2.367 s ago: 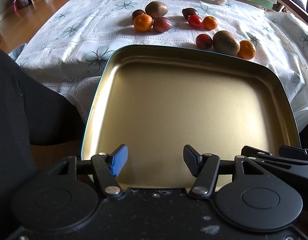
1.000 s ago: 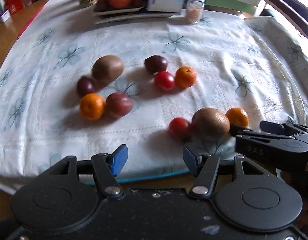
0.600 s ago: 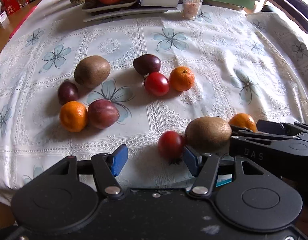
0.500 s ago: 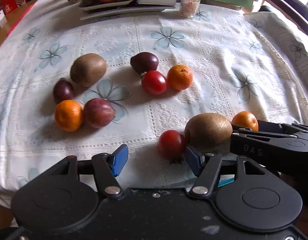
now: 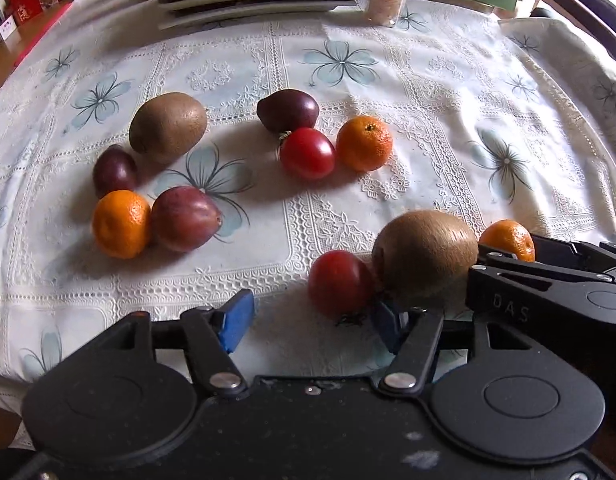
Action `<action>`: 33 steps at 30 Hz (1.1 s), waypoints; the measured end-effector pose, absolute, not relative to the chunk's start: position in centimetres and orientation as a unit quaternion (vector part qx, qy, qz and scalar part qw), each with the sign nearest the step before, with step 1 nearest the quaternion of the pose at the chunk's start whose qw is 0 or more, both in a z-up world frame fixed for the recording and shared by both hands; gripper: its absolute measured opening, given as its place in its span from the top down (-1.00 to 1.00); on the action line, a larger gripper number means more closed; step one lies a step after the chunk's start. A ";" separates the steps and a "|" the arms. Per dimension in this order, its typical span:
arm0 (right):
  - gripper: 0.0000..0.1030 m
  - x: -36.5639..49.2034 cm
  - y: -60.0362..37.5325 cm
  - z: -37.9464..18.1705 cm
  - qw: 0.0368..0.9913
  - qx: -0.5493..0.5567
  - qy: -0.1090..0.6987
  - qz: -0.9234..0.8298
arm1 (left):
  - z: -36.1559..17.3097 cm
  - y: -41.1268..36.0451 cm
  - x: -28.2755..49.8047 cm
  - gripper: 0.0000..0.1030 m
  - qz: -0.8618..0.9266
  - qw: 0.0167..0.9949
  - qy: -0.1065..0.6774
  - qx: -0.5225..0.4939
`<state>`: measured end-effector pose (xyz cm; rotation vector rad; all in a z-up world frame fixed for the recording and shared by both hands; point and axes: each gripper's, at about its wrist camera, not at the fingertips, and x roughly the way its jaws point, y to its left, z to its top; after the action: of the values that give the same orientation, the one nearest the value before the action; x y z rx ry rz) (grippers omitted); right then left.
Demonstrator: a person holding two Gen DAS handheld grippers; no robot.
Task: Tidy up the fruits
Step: 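Grasp a red tomato with the left tool while the right tool grasps a mandarin orange, then lift the tomato with the left tool while the right tool lifts the orange over the tray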
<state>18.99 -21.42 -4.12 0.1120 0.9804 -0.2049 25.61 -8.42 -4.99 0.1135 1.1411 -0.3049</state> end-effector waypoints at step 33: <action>0.01 19.3 -23.9 -3.7 0.870 0.139 0.464 -0.087 | -2.8 -5.4 27.1 0.65 -0.113 0.851 0.513 -0.006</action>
<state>19.26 -23.93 -3.68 0.2907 0.9706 -0.1821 27.09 -5.41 -2.76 -0.0121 1.0805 -0.2385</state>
